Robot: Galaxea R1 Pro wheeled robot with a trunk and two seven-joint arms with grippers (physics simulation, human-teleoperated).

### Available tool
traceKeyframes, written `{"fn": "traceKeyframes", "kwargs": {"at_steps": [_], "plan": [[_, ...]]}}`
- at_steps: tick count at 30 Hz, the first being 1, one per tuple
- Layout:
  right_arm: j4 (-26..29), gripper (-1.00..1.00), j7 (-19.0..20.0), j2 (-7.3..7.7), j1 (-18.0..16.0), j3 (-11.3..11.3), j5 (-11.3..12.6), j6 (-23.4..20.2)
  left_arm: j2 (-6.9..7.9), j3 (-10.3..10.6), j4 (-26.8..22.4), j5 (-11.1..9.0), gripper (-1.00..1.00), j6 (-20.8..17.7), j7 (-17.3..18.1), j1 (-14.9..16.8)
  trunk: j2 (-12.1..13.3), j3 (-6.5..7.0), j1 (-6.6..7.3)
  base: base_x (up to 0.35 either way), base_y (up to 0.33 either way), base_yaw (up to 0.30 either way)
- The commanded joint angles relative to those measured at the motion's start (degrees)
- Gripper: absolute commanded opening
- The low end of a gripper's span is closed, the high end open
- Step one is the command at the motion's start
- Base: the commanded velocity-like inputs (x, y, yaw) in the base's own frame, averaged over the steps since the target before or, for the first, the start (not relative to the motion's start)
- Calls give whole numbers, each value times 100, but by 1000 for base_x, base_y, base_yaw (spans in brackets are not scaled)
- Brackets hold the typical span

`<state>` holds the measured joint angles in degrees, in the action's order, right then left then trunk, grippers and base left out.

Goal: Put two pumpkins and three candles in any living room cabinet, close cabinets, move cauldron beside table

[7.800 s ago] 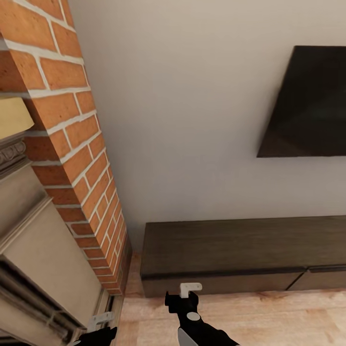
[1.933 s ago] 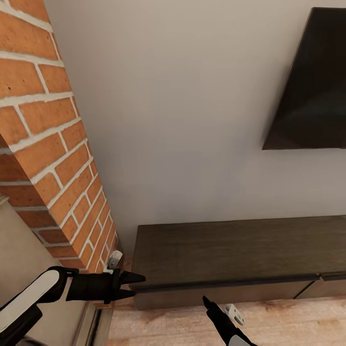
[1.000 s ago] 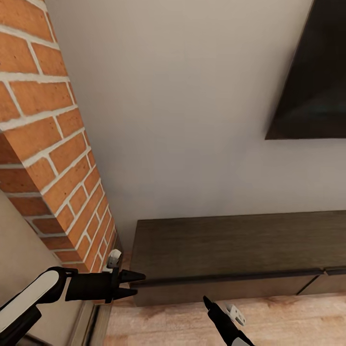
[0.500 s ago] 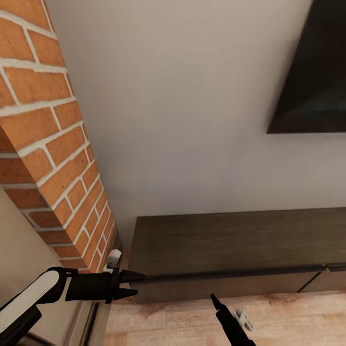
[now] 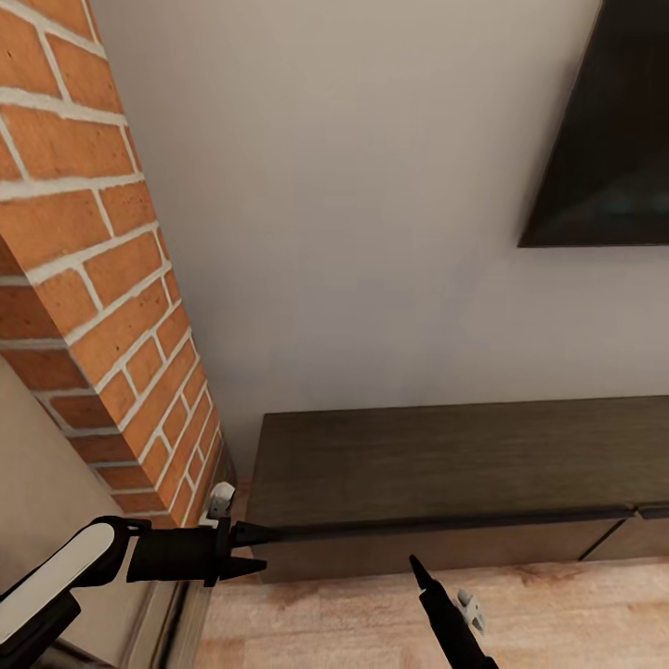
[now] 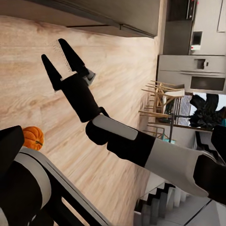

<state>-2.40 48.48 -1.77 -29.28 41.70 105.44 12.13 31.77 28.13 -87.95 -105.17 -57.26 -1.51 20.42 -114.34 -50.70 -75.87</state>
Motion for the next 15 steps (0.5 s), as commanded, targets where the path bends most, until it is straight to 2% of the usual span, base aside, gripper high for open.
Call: {"fn": "traceKeyframes", "kwargs": {"at_steps": [1,3,6,7,9,10,12,15], "plan": [[-19,100,142,3,-7,43,31,-16,5,9,-5,-30,100,-5,-16,6,-2,-5,1,0,0,0],[-10,100,248,14,-7,35,38,-178,5,9,-6,-30,100,-5,-16,6,-2,-5,1,0,0,0],[-5,100,357,31,-7,17,51,-820,8,7,-7,-32,100,-5,-16,6,-2,-5,1,0,0,0],[-5,100,364,41,-7,4,57,-893,9,6,-8,-32,100,-5,-16,6,-2,-5,1,0,0,0],[15,100,382,135,-7,-208,188,-1116,12,2,-10,-35,100,-5,-16,6,-2,-5,1,0,0,0],[18,100,383,149,-7,-269,228,-1139,12,1,-10,-35,100,-5,-16,6,-2,-5,1,0,0,0],[26,100,371,185,-7,-539,385,-1201,13,1,-11,-36,100,-5,-16,6,-2,-5,1,0,0,0],[28,100,331,199,-7,-669,447,-1213,13,0,-10,-38,100,-5,-15,6,-2,-5,1,0,0,0]]}}
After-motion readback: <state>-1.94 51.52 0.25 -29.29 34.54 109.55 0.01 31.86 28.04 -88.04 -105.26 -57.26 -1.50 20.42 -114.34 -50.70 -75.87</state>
